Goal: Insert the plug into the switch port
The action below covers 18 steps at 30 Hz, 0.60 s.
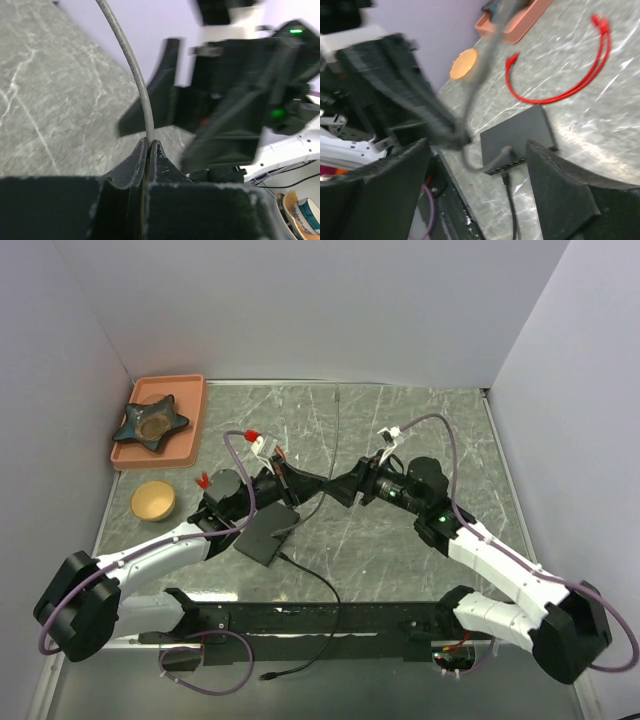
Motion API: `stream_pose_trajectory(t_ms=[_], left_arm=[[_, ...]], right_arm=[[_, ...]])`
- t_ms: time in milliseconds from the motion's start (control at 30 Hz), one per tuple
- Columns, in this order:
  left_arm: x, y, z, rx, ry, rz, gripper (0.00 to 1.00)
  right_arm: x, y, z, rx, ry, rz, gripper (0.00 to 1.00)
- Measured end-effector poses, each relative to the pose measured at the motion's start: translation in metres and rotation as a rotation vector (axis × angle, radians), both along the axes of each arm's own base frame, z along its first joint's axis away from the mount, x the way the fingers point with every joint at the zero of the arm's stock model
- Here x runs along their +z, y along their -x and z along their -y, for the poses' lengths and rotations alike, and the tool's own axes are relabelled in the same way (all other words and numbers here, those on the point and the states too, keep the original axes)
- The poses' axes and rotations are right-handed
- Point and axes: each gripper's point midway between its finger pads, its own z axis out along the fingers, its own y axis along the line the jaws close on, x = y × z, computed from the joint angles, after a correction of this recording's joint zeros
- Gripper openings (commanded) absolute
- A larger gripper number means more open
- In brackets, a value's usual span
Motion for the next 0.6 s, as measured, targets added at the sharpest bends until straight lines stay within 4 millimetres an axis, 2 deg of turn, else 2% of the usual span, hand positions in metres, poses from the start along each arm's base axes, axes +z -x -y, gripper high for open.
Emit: stream_pose_trajectory(t_ms=[33,133,267,400,433,500,533,567,600], left_arm=[[0.003,0.002,0.001,-0.005,0.007,0.008,0.01],[0.004,0.003,0.001,0.002,0.003,0.013,0.01],[0.004,0.009,0.004,-0.012,-0.003,0.020,0.01],[0.005,0.013,0.005,-0.023,-0.003,0.026,0.01],[0.005,0.014,0.006,-0.025,-0.003,0.027,0.01],[0.005,0.015,0.006,-0.029,-0.006,0.027,0.01],[0.004,0.016,0.007,-0.031,-0.007,0.026,0.01],[0.004,0.016,0.007,-0.033,-0.007,0.026,0.01],[0.004,0.016,0.008,-0.032,-0.009,0.026,0.04]], right_arm=[[-0.004,-0.003,-0.003,0.008,-0.008,-0.021,0.69],[-0.004,-0.005,-0.008,0.029,-0.045,-0.061,0.68],[0.014,-0.010,-0.005,0.015,-0.109,-0.039,0.64],[0.027,-0.013,-0.003,0.009,-0.153,-0.018,0.52],[0.028,-0.014,-0.003,0.008,-0.160,-0.017,0.39],[0.033,-0.014,-0.003,0.010,-0.178,-0.014,0.21],[0.033,-0.014,-0.003,0.012,-0.182,-0.012,0.05],[0.034,-0.015,-0.003,0.013,-0.187,-0.017,0.00],[0.033,-0.016,-0.003,0.016,-0.190,-0.025,0.00]])
